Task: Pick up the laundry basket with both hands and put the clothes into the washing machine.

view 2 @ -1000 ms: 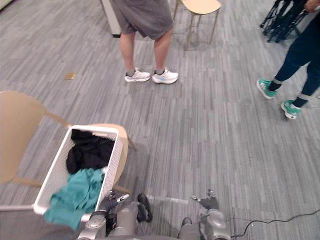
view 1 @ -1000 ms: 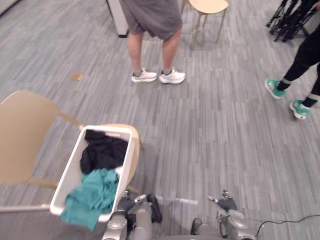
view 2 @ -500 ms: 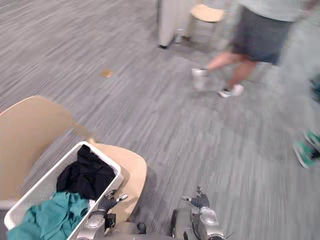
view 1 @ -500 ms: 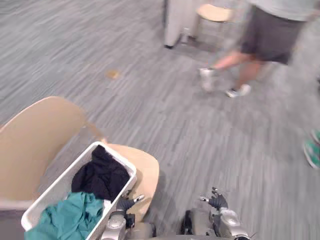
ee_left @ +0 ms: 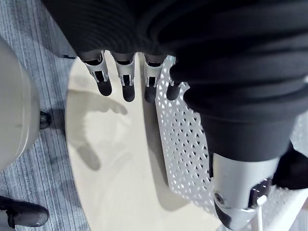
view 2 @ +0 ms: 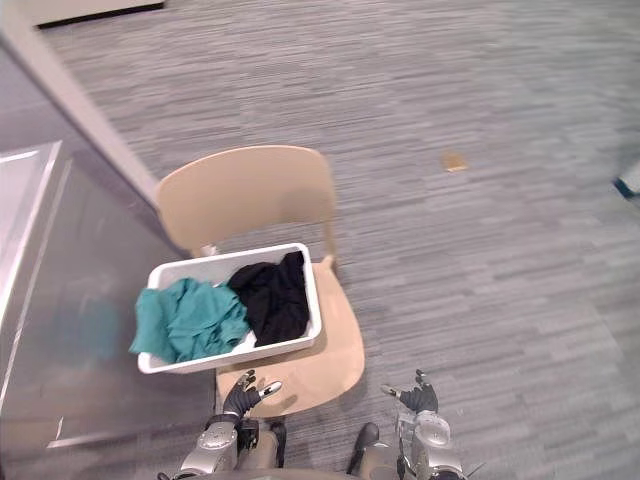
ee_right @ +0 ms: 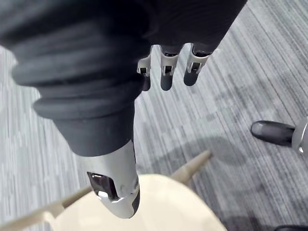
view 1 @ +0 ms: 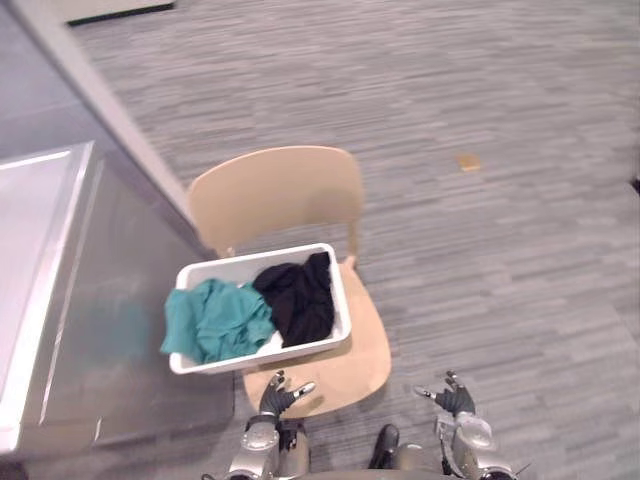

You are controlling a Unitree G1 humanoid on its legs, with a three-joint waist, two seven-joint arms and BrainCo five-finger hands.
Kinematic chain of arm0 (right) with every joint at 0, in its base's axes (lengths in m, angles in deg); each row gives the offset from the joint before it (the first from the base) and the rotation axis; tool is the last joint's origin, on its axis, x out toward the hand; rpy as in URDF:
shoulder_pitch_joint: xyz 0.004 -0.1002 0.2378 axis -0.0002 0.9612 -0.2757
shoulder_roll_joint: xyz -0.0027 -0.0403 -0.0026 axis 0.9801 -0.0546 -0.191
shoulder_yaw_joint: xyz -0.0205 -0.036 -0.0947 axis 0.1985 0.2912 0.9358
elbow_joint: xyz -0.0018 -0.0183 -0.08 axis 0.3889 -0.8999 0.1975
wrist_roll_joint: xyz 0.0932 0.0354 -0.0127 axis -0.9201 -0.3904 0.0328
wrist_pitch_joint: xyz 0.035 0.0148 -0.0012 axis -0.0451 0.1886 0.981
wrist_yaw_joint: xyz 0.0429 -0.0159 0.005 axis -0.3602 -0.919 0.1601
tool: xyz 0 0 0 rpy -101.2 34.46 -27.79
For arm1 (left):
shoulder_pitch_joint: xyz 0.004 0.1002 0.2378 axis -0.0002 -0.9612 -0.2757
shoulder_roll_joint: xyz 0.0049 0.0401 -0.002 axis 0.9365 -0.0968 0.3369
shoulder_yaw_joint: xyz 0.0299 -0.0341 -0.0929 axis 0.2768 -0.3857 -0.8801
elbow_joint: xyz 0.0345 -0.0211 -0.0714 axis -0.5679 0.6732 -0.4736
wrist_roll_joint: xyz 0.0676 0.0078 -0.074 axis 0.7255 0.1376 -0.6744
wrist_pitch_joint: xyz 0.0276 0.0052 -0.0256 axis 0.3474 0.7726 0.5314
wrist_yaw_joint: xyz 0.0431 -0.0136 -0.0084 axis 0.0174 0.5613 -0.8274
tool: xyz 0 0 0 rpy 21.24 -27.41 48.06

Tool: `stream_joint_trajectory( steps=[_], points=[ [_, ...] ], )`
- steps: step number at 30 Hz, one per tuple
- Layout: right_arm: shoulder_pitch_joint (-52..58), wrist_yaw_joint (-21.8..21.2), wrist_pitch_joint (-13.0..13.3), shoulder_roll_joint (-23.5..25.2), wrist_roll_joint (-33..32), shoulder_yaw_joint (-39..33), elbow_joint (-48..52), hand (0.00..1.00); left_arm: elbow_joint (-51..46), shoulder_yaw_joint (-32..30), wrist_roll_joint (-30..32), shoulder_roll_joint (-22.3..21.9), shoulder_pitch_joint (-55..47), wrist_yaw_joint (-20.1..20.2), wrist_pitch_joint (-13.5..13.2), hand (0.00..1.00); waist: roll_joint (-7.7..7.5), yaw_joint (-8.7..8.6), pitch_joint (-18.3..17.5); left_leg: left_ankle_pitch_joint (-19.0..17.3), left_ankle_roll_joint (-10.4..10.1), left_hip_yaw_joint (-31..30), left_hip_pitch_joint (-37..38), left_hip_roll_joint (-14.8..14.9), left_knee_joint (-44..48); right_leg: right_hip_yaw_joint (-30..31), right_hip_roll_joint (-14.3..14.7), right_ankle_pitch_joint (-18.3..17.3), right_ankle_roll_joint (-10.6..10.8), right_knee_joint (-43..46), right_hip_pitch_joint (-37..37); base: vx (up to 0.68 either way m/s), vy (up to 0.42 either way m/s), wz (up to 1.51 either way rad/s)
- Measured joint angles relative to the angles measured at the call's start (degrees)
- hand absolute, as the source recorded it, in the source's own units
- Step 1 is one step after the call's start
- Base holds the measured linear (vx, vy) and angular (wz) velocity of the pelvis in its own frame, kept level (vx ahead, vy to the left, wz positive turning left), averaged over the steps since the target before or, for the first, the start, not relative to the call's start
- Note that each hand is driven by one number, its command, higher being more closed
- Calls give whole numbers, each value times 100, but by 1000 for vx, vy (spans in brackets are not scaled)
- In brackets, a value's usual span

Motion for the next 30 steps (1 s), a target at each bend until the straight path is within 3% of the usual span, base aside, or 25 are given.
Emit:
stream_joint_trajectory(
  steps=[2, 7, 9, 11, 12, 13, 15, 16, 17, 18, 19, 21, 24, 30],
  points=[
    [73, -4, 0, 172, 0, -92, -45, 0, 1, 24, 11, 148, -55, -1, -4, 0, -139, -9, -66, 134, 207, 597, 10, -79, -111, -533, -160, 12, 22, -119, 299, -5, 107, 109],
    [34, 0, -2, 266, 7, -238, -3, 0, 90, 155, 9, 418, -128, -2, -8, 0, -260, -4, -159, 583, 415, 324, 120, -526, -848, -1001, -426, 80, 185, -188, 421, -46, 118, 69],
    [33, 21, -21, 231, 49, -238, 50, 0, 112, 155, 8, 452, -168, -5, -12, 0, -240, -9, -153, 592, 421, 345, 271, -603, -951, -1003, -706, -87, 337, 479, 314, -82, 118, 32],
    [48, 101, -26, 230, 195, -178, 371, 0, 116, 161, 9, 524, -214, -5, -27, 0, -235, -42, -149, 579, 439, 302, 440, -692, -1130, -815, -1069, -198, 230, 1652, -51, -128, 120, 28],
    [58, 176, -32, 257, 300, -72, 746, 0, 116, 168, 9, 590, -238, -6, -27, 0, -298, -93, -140, 575, 535, 142, 462, -780, -1255, -227, -1191, -295, 66, 2289, -437, -162, 108, 35],
    [62, 207, -32, 266, 348, -15, 905, 0, 116, 165, 9, 614, -248, -8, -27, 0, -329, -165, -132, 572, 532, 95, 451, -804, -1283, 101, -1152, -372, 48, 2359, -566, -159, 44, 55],
    [186, 256, -23, 251, 744, 181, 1931, 0, 108, 114, 8, 739, -334, -11, -28, 0, -399, -313, -150, 588, 510, -123, 382, -851, -1332, 1559, -605, -671, 304, 1939, -637, -98, -40, 71],
    [230, 276, -18, 252, 849, 190, 2157, 0, 104, 95, 1, 759, -360, -20, -34, 0, -395, -321, -149, 597, 496, -132, 368, -862, -1333, 1767, -519, -672, 309, 1767, -604, -70, -77, 65],
    [376, 380, -6, 246, 1092, 206, 2670, 0, 78, -18, -1, 788, -378, -41, -41, 0, -521, -314, -218, 620, 460, -167, 289, -945, -1328, 2057, -414, -656, 301, 1299, -509, -57, -124, 57],
    [450, 454, -7, 189, 1437, 216, 3084, 0, 95, -98, 1, 813, -386, -121, -51, 0, -611, -306, -274, 656, 406, -270, 203, -1017, -1299, 2060, -437, -883, 420, 932, -360, -39, -131, 53],
    [454, 476, -11, 157, 1537, 214, 3193, 0, 102, -106, 1, 790, -387, -131, -54, 0, -570, -310, -274, 668, 387, -319, 204, -991, -1325, 2003, -405, -870, 380, 853, -330, -28, -119, 39],
    [626, 470, -14, 95, 2089, 301, 3752, 0, 104, -220, 3, 713, -479, -121, -155, 0, -442, -306, -306, 941, 251, -412, 249, -840, -1593, 1903, -216, -724, 331, 552, -238, -5, -98, 14],
    [856, 329, 6, 54, 2502, 593, 4297, 0, 106, -339, 10, 690, -546, -119, -159, 0, -428, -317, -329, 1199, 238, -569, 307, -696, -1870, 1743, -4, -480, 260, 107, -12, 64, -126, 10],
    [455, -46, 126, -393, 2758, 1266, 4257, 0, 102, -338, 16, 655, -539, -107, -168, 0, -420, -284, -330, 1496, 253, -1072, 308, -733, -2219, 1233, 109, -381, 232, -274, 255, 82, -66, 42]
  ],
)
